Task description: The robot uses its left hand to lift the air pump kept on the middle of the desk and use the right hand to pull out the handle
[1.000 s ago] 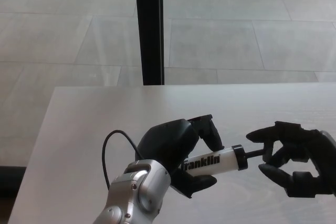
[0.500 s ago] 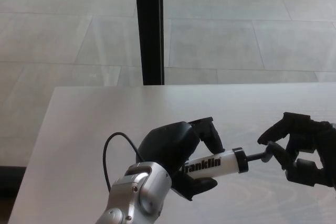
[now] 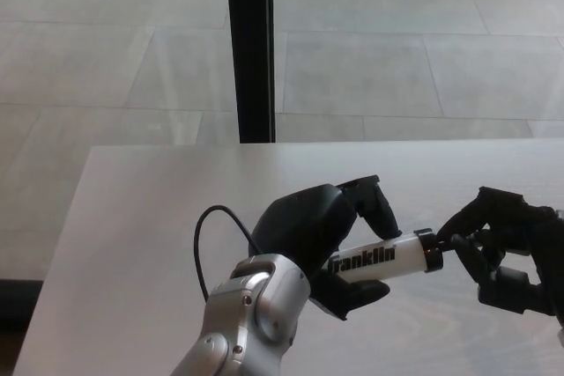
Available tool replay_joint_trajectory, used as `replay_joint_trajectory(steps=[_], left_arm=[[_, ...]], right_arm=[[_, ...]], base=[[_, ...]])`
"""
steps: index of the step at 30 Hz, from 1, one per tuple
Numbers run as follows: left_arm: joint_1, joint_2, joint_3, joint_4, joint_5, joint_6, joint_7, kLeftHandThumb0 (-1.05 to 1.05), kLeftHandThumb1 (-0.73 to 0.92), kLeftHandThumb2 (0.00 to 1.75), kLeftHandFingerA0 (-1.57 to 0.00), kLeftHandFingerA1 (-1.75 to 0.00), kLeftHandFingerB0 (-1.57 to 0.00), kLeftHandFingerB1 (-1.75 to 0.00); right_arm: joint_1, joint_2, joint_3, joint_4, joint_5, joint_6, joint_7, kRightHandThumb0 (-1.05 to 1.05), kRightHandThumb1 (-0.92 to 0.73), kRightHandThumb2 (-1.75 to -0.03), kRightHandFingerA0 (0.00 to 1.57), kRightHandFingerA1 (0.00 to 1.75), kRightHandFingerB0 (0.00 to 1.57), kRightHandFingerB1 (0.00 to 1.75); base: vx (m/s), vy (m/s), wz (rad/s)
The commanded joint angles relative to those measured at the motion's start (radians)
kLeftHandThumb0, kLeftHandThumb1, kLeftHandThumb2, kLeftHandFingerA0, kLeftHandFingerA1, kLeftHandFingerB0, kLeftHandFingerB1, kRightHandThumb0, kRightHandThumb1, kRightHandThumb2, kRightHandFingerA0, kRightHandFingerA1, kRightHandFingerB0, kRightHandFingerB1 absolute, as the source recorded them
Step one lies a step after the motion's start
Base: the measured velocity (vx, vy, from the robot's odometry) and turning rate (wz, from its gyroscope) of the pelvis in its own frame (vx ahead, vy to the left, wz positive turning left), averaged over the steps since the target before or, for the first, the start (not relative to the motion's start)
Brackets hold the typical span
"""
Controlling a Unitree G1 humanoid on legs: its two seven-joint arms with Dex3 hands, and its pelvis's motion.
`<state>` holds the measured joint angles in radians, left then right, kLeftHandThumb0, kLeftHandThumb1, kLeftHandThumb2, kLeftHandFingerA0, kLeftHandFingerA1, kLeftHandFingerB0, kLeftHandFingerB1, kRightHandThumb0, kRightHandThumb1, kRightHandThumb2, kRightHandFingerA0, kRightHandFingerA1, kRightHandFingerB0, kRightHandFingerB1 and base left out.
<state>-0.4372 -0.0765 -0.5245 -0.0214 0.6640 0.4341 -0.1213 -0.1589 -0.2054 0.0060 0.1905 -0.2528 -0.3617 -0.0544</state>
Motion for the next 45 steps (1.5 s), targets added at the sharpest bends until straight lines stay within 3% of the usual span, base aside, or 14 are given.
replay_joint_trajectory(steps=[1,3,7,8,10,11,14,15,19,20,33,34,35,45], left_arm=[[-0.037,-0.023,0.010,-0.002,-0.002,0.028,-0.001,-0.07,0.40,1.44,-0.96,-1.75,-0.82,-1.60],[-0.038,-0.023,0.007,0.000,-0.003,0.016,0.006,-0.06,0.42,1.48,-0.99,-1.75,-0.86,-1.48],[-0.034,-0.025,0.012,-0.005,-0.009,0.022,0.004,-0.10,0.41,1.43,-0.97,-1.75,-0.82,-1.62],[-0.035,-0.024,0.012,-0.009,-0.008,0.022,0.004,-0.08,0.43,1.47,-0.99,-1.75,-0.85,-1.49],[-0.028,-0.022,0.015,-0.024,-0.008,0.027,0.000,-0.12,0.40,1.43,-0.98,-1.75,-0.81,-1.64],[-0.026,-0.018,0.016,-0.028,-0.009,0.023,-0.001,-0.09,0.43,1.46,-0.99,-1.75,-0.86,-1.50],[-0.023,0.003,0.009,-0.027,0.001,0.008,-0.003,-0.09,0.42,1.46,-0.98,-1.75,-0.85,-1.49],[-0.013,0.006,0.012,-0.032,-0.004,0.004,-0.001,-0.12,0.40,1.41,-0.96,-1.75,-0.80,-1.62],[0.007,0.004,0.021,-0.050,-0.015,0.034,-0.017,-0.11,0.47,1.31,-0.93,-1.75,-0.81,-1.58],[0.012,0.013,0.024,-0.053,-0.019,0.024,-0.022,-0.09,0.45,1.33,-0.94,-1.75,-0.82,-1.58],[0.094,0.051,0.025,-0.082,-0.039,0.025,-0.039,-0.14,0.49,1.32,-0.96,-1.75,-0.74,-1.70],[0.097,0.054,0.026,-0.084,-0.039,0.020,-0.039,-0.13,0.47,1.34,-0.96,-1.75,-0.74,-1.70],[0.100,0.058,0.028,-0.086,-0.040,0.014,-0.039,-0.13,0.47,1.35,-0.95,-1.75,-0.73,-1.71],[0.092,0.068,0.038,-0.091,-0.033,0.007,-0.030,-0.16,0.46,1.37,-0.96,-1.75,-0.74,-1.71]], right_arm=[[0.000,-0.019,0.019,0.025,-0.051,-0.052,-0.034,-0.15,-0.64,-0.85,0.96,1.57,0.86,1.07],[-0.003,-0.023,0.021,0.032,-0.052,-0.051,-0.036,-0.16,-0.64,-0.84,0.95,1.60,0.86,1.10],[0.002,-0.030,0.021,0.034,-0.049,-0.049,-0.040,-0.16,-0.65,-0.83,0.95,1.59,0.86,1.10],[-0.003,-0.033,0.019,0.052,-0.048,-0.061,-0.048,-0.15,-0.64,-0.84,0.95,1.59,0.86,1.12],[0.000,-0.042,0.020,0.059,-0.050,-0.061,-0.048,-0.15,-0.66,-0.84,0.93,1.61,0.83,1.14],[0.001,-0.044,0.018,0.056,-0.047,-0.056,-0.047,-0.15,-0.67,-0.82,0.92,1.60,0.82,1.15],[-0.001,-0.044,0.012,0.049,-0.043,-0.050,-0.052,-0.14,-0.65,-0.85,0.91,1.56,0.83,1.15],[-0.001,-0.041,0.009,0.035,-0.045,-0.030,-0.054,-0.15,-0.63,-0.87,0.91,1.57,0.84,1.15],[-0.016,-0.042,-0.010,0.052,-0.043,-0.059,-0.083,-0.12,-0.53,-0.98,1.03,1.58,0.91,1.17],[-0.022,-0.040,-0.013,0.057,-0.040,-0.065,-0.086,-0.10,-0.57,-0.98,0.92,1.62,0.86,1.17],[-0.045,-0.033,-0.049,0.100,-0.046,-0.134,-0.152,-0.11,-0.56,-1.00,0.93,1.63,0.87,1.19],[-0.043,-0.033,-0.050,0.095,-0.047,-0.124,-0.150,-0.14,-0.53,-0.97,1.05,1.60,0.92,1.18],[-0.044,-0.032,-0.051,0.101,-0.045,-0.131,-0.154,-0.11,-0.57,-0.99,0.93,1.65,0.87,1.19],[-0.054,-0.022,-0.049,0.124,-0.047,-0.152,-0.171,-0.11,-0.52,-1.04,0.97,1.65,0.88,1.22]], base=[[0.00,0.000,0.00],[0.00,0.000,0.00],[0.00,0.000,0.00],[0.00,0.000,0.00],[0.00,0.000,0.00],[0.00,0.000,0.00],[0.00,0.000,0.00],[0.00,0.000,0.00],[0.00,0.000,0.00],[0.00,0.000,0.00],[0.00,0.000,0.00],[0.00,0.000,0.00],[0.00,0.000,0.00],[0.00,0.000,0.00]])
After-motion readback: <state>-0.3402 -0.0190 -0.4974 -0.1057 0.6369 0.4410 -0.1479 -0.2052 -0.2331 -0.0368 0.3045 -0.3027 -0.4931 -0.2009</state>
